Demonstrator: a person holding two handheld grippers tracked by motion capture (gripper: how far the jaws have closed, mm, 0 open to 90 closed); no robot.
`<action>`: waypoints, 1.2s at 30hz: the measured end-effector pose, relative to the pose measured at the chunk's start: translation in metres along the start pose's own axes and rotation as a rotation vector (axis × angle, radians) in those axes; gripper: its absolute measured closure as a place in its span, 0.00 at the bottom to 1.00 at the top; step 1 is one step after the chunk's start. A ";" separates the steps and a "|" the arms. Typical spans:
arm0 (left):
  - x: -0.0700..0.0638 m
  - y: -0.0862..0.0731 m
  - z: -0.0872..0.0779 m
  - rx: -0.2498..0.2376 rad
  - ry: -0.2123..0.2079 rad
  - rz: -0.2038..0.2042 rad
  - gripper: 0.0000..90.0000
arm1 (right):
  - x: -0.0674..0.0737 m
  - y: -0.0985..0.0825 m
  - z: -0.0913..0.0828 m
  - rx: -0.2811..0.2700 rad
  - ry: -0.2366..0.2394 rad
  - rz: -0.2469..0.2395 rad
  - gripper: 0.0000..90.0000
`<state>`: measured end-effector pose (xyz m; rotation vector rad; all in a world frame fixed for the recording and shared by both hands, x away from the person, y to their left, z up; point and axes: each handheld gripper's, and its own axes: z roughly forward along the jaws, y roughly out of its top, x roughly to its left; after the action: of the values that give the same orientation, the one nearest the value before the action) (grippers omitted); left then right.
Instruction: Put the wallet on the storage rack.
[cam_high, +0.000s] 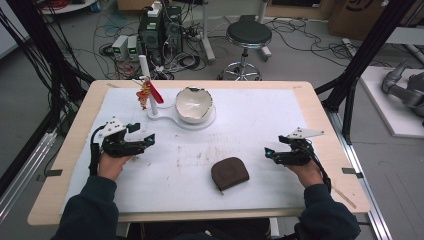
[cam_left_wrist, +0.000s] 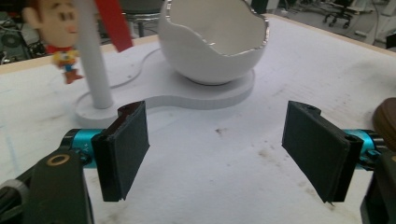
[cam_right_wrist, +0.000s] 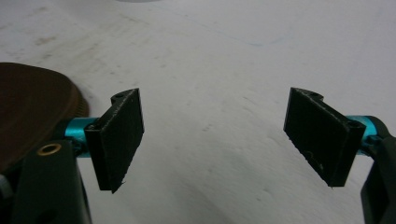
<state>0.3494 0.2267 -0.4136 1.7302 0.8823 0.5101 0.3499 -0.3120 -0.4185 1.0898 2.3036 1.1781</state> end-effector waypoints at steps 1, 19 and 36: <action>-0.003 0.000 0.002 0.003 -0.006 0.004 0.25 | 0.002 0.001 0.002 -0.002 0.020 0.000 0.23; -0.037 0.002 0.035 0.070 -0.117 0.032 0.25 | 0.052 0.008 0.050 0.165 0.407 -0.052 0.30; -0.082 -0.003 0.072 0.211 -0.389 -0.007 0.27 | 0.072 0.015 0.046 0.142 0.406 -0.278 0.43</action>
<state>0.3476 0.1192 -0.4327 1.9312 0.6784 0.0672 0.3372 -0.2271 -0.4314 0.5788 2.7701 1.2270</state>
